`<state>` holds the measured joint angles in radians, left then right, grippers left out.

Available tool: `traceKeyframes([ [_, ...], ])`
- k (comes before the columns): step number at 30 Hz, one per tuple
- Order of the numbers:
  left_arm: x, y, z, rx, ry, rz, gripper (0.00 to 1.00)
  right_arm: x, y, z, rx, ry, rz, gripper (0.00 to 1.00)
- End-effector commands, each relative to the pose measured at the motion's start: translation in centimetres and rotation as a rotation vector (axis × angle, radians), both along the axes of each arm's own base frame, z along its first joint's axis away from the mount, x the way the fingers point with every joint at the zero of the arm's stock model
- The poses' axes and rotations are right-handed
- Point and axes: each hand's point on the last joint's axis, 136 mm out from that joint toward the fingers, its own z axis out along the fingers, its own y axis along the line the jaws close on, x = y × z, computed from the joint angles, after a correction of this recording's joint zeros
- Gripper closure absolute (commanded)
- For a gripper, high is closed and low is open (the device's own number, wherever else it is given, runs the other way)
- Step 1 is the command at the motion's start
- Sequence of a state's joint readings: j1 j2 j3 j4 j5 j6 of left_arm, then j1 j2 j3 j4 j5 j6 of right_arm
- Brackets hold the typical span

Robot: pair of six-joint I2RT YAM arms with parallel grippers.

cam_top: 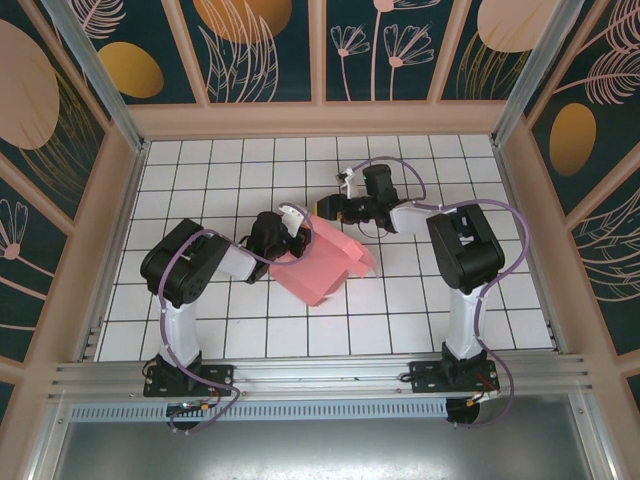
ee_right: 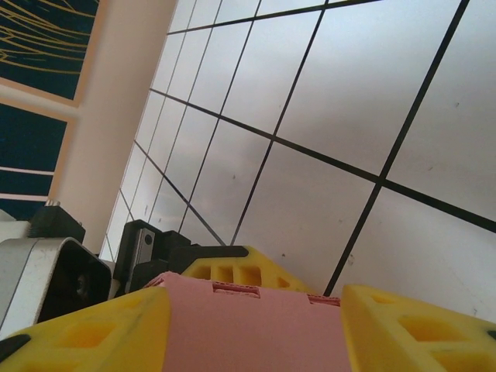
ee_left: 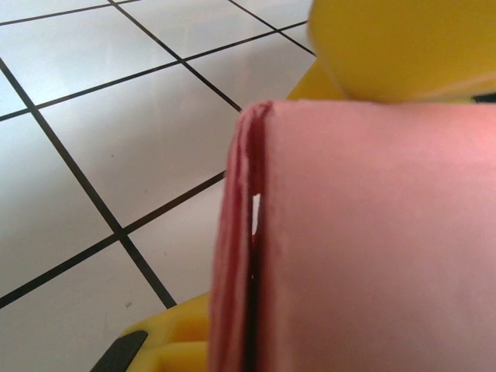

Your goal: Fold the paper box

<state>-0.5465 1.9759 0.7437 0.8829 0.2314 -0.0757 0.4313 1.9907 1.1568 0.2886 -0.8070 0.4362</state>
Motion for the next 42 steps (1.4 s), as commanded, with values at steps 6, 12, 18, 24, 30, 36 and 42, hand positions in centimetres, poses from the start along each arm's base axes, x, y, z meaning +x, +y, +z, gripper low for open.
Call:
traceKeyframes([
  [6, 0.0, -1.4, 0.6, -0.042, 0.007, -0.053, 1.00, -1.5, -0.6, 2.0, 0.049, -0.045, 0.052, 0.33],
  [12, 0.1, -1.2, -0.5, -0.018, 0.036, -0.036, 1.00, -1.8, -0.4, 1.9, 0.061, -0.041, 0.063, 0.31],
  [18, 0.1, -1.2, -1.0, -0.013, 0.053, -0.033, 1.00, -2.6, 0.0, 2.4, 0.087, -0.054, 0.096, 0.27],
  [24, 0.1, -1.2, -1.2, -0.010, 0.052, -0.035, 1.00, -3.6, 0.7, 1.9, 0.073, -0.048, 0.134, 0.23],
  [30, 0.1, -1.1, -0.9, -0.011, 0.042, -0.031, 1.00, -2.8, -0.1, -0.4, 0.018, 0.014, 0.076, 0.36],
  [36, 0.2, -1.1, -1.0, -0.010, 0.043, -0.030, 1.00, -2.5, -0.3, -0.4, -0.014, 0.007, 0.065, 0.44],
  [42, 0.3, -0.8, -0.7, -0.009, 0.033, -0.013, 0.93, -2.1, -0.7, -0.9, -0.059, 0.025, 0.040, 0.48],
])
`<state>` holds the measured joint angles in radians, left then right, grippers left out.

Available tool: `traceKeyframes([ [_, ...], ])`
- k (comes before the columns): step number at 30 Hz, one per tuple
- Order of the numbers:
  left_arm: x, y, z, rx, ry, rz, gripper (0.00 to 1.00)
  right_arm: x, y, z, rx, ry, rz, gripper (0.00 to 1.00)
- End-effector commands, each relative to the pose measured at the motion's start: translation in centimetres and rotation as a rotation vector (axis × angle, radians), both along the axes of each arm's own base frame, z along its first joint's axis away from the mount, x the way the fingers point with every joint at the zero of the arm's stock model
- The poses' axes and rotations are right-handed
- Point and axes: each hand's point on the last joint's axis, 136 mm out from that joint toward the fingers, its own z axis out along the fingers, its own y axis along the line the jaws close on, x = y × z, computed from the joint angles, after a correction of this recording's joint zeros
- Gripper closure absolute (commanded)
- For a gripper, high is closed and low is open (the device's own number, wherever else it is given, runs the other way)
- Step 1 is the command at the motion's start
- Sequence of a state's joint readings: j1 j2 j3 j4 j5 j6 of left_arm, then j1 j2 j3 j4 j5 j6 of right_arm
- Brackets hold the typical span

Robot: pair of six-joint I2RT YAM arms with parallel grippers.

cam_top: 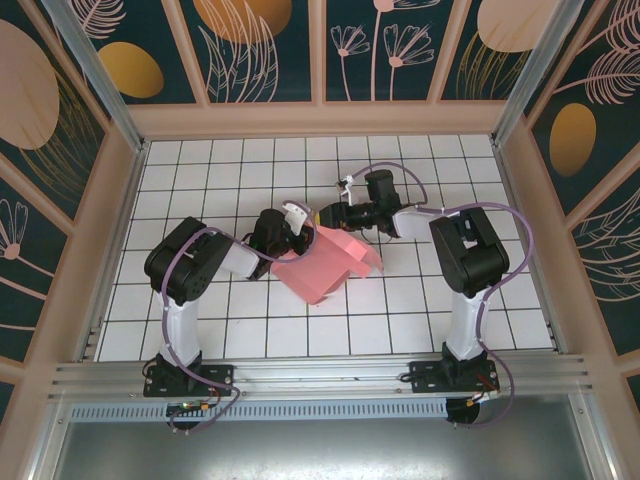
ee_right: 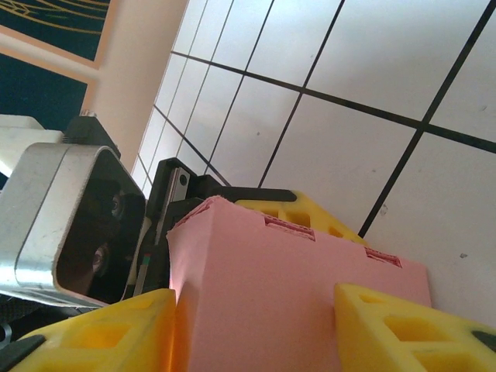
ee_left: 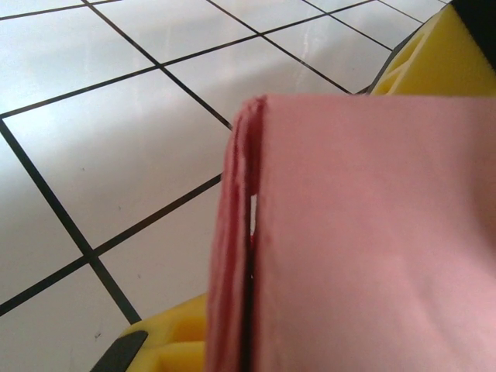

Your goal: Fold the paper box

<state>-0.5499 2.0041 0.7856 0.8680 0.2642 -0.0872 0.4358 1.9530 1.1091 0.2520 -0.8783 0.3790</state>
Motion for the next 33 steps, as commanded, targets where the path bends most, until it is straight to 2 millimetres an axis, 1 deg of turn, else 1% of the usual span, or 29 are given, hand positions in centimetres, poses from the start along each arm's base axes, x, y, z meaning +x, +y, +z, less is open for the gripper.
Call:
traceKeyframes([
  [1, 0.0, 0.2, -0.5, 0.006, 0.012, 0.015, 0.89, 0.5, -0.6, -0.9, -0.071, 0.013, -0.046, 0.48],
  [3, 0.0, 0.2, -0.5, 0.003, 0.014, 0.017, 0.87, 0.6, -0.7, -0.7, -0.065, 0.009, -0.049, 0.49],
  [7, -0.1, 0.3, -0.6, 0.001, 0.019, 0.019, 0.90, 0.6, -0.7, 0.0, -0.041, 0.004, -0.049, 0.49],
  [10, 0.0, 0.3, -0.3, -0.002, 0.017, 0.023, 0.90, 0.7, -0.9, 0.6, -0.016, -0.001, -0.058, 0.47],
  [12, 0.0, 0.3, -0.2, -0.002, 0.016, 0.022, 0.93, 0.8, -1.0, 0.7, -0.013, 0.002, -0.060, 0.47],
  [13, 0.0, 0.3, -0.2, -0.004, 0.017, 0.023, 0.98, 0.8, -0.9, 0.7, -0.011, 0.002, -0.058, 0.47],
  [14, 0.0, 0.2, -0.2, -0.006, 0.018, 0.023, 1.00, 0.7, -0.9, 0.6, -0.008, 0.006, -0.053, 0.46],
  [16, -0.1, 0.2, -0.1, -0.010, 0.019, 0.019, 1.00, 0.6, -0.9, 0.9, 0.000, 0.003, -0.049, 0.47],
  [19, 0.0, 0.2, -0.1, -0.014, 0.024, 0.025, 1.00, 0.6, -1.1, 2.0, 0.011, -0.032, -0.061, 0.43],
  [20, 0.0, 0.2, -0.1, -0.018, 0.030, 0.028, 1.00, 0.9, -1.5, 2.4, 0.006, -0.048, -0.079, 0.40],
  [21, 0.1, 0.2, 0.1, -0.026, 0.033, 0.034, 1.00, 1.1, -2.0, 2.9, 0.003, -0.067, -0.101, 0.36],
  [24, 0.2, 0.1, 0.5, -0.054, 0.044, 0.045, 1.00, 1.8, -4.2, 4.7, 0.006, -0.119, -0.186, 0.26],
  [26, 0.5, 0.2, 1.0, -0.081, 0.040, 0.062, 1.00, 2.2, -5.9, 6.3, 0.030, -0.159, -0.246, 0.21],
  [28, 0.8, 0.5, 1.7, -0.124, 0.038, 0.099, 1.00, 2.5, -8.0, 8.2, 0.046, -0.211, -0.328, 0.19],
  [30, 1.0, 0.5, 2.7, -0.176, 0.033, 0.122, 1.00, 2.8, -10.9, 10.1, 0.045, -0.271, -0.448, 0.17],
  [31, 1.2, 0.5, 3.2, -0.199, 0.030, 0.130, 1.00, 2.7, -12.2, 11.0, 0.052, -0.301, -0.497, 0.17],
  [33, 1.7, 0.5, 4.2, -0.243, 0.040, 0.149, 1.00, 2.3, -15.6, 12.6, 0.079, -0.349, -0.619, 0.17],
])
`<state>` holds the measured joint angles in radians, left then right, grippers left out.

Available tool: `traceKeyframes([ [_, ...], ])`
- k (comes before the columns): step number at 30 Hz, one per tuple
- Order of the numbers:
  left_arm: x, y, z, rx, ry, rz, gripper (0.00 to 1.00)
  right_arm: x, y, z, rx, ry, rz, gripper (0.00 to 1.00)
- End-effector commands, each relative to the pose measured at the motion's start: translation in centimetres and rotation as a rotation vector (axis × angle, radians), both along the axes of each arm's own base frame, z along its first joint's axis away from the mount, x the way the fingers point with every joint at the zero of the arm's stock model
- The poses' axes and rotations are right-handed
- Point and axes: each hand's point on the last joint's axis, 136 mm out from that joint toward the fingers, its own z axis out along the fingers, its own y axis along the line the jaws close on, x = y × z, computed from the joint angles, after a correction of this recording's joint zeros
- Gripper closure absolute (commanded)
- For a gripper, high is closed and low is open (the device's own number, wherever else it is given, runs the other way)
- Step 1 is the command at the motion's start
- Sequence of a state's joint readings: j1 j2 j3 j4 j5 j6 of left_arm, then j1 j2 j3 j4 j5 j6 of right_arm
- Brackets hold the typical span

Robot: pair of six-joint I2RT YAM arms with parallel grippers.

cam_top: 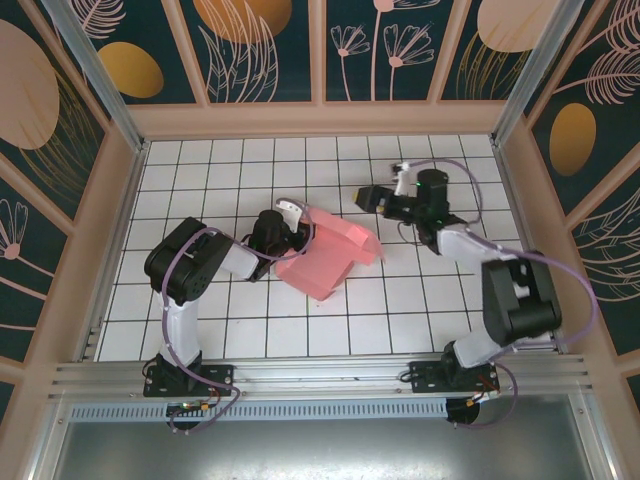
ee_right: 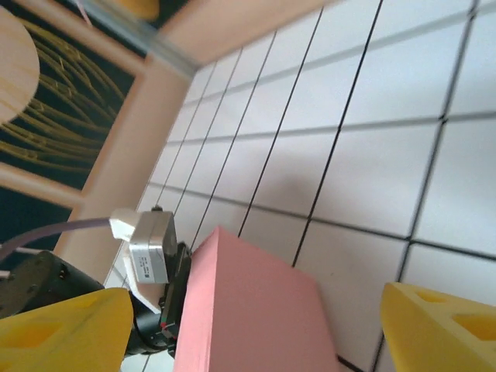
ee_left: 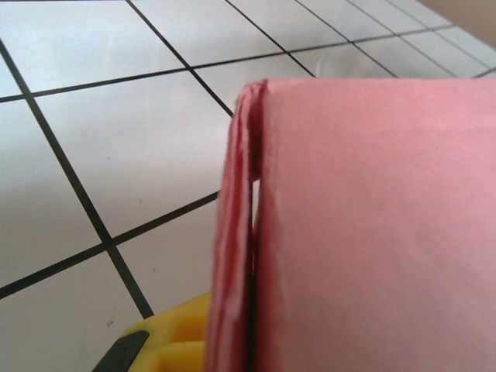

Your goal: Fold the paper box

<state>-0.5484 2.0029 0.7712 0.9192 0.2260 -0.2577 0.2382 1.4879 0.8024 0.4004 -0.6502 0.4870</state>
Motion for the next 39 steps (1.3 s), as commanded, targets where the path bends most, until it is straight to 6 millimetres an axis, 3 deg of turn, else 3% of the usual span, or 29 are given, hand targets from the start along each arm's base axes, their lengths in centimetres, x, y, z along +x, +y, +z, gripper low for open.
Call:
traceKeyframes([
  [1, 1.5, 0.1, 4.2, -0.148, -0.030, 0.064, 1.00, 0.4, -5.4, 4.2, 0.059, -0.142, -0.227, 0.17],
  [4, 2.2, 0.2, 6.4, -0.250, -0.017, 0.094, 1.00, -0.9, -9.9, 5.5, 0.128, -0.171, -0.354, 0.18],
  [7, 2.7, -0.1, 8.4, -0.380, 0.022, 0.079, 1.00, -2.7, -12.6, 6.5, 0.211, -0.200, -0.425, 0.19],
  [11, 2.9, -0.6, 10.5, -0.546, 0.074, 0.027, 1.00, -4.5, -13.0, 5.7, 0.253, -0.192, -0.422, 0.23],
  [18, 2.5, -1.3, 12.4, -0.650, 0.087, -0.039, 1.00, -5.6, -8.5, 4.9, 0.295, -0.171, -0.269, 0.27],
  [22, 2.7, -1.3, 12.9, -0.694, 0.108, -0.035, 1.00, -5.7, -4.5, 6.3, 0.349, -0.185, -0.142, 0.27],
  [29, 3.1, -1.6, 12.7, -0.732, 0.149, -0.034, 1.00, -6.3, -0.1, 8.2, 0.419, -0.216, -0.001, 0.27],
  [33, 3.1, -1.6, 12.5, -0.730, 0.153, -0.033, 1.00, -6.6, 1.6, 8.6, 0.404, -0.233, 0.062, 0.26],
  [39, 3.0, -1.7, 12.5, -0.726, 0.149, -0.041, 1.00, -5.4, 3.1, 8.4, 0.413, -0.197, 0.094, 0.29],
])
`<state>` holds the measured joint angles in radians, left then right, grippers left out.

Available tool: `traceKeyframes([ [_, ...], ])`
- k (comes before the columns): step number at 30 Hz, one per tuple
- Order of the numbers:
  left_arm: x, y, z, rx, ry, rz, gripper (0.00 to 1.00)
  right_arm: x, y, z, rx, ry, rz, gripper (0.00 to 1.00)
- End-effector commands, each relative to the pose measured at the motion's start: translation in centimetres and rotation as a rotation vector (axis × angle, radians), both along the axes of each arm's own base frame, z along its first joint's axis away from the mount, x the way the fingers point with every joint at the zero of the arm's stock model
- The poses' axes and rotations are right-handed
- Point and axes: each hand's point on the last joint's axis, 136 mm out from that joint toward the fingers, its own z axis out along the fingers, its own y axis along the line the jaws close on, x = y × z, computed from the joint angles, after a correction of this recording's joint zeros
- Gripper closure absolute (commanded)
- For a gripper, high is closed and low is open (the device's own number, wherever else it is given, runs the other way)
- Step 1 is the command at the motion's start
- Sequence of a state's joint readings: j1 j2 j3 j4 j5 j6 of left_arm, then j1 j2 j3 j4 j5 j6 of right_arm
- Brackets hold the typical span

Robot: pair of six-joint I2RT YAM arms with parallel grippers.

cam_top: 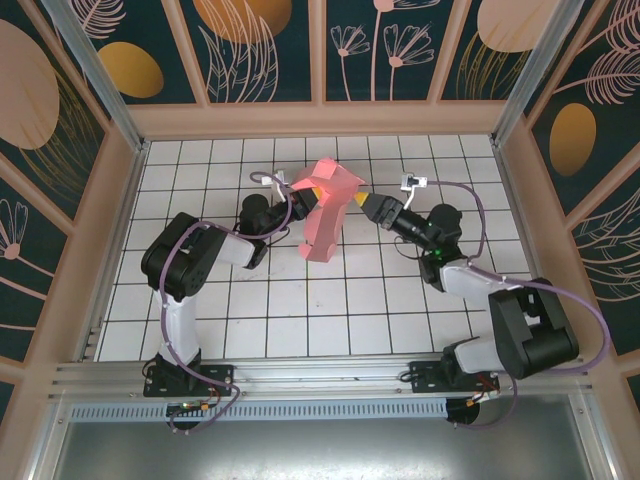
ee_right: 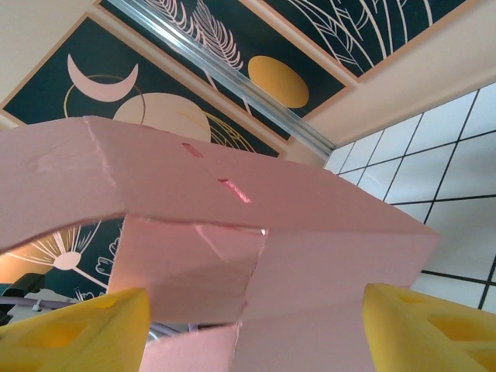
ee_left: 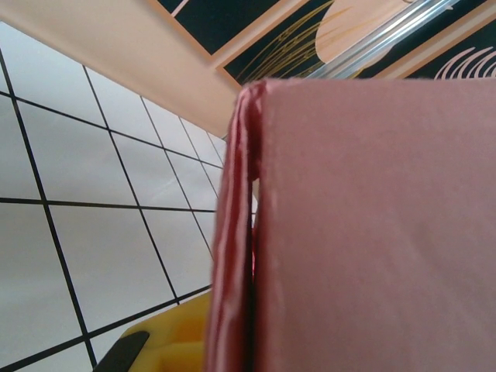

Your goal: Fold the paper box

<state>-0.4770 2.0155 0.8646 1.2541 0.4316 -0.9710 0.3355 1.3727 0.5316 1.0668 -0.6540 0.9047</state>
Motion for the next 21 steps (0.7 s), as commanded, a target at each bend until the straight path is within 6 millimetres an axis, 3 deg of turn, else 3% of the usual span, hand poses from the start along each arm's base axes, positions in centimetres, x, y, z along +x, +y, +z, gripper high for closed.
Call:
traceKeyframes([
  [1, 0.1, -0.4, 1.7, -0.033, -0.062, -0.023, 1.00, 0.6, 0.8, 1.6, 0.026, -0.048, 0.027, 0.29],
  [7, 0.0, -0.4, 1.6, -0.024, -0.065, -0.020, 1.00, 2.1, 1.5, 0.4, 0.004, 0.010, 0.031, 0.36],
  [10, 0.0, -0.4, 1.5, -0.021, -0.065, -0.021, 1.00, 2.3, 1.7, -0.3, 0.001, 0.038, 0.032, 0.46],
  [18, 0.2, -0.2, 1.0, -0.004, -0.060, -0.004, 1.00, 2.5, 1.9, -1.3, -0.024, 0.072, 0.030, 0.51],
  [21, 0.3, -0.3, 0.9, -0.005, -0.054, -0.005, 1.00, 2.5, 2.0, -1.4, -0.027, 0.070, 0.033, 0.58],
])
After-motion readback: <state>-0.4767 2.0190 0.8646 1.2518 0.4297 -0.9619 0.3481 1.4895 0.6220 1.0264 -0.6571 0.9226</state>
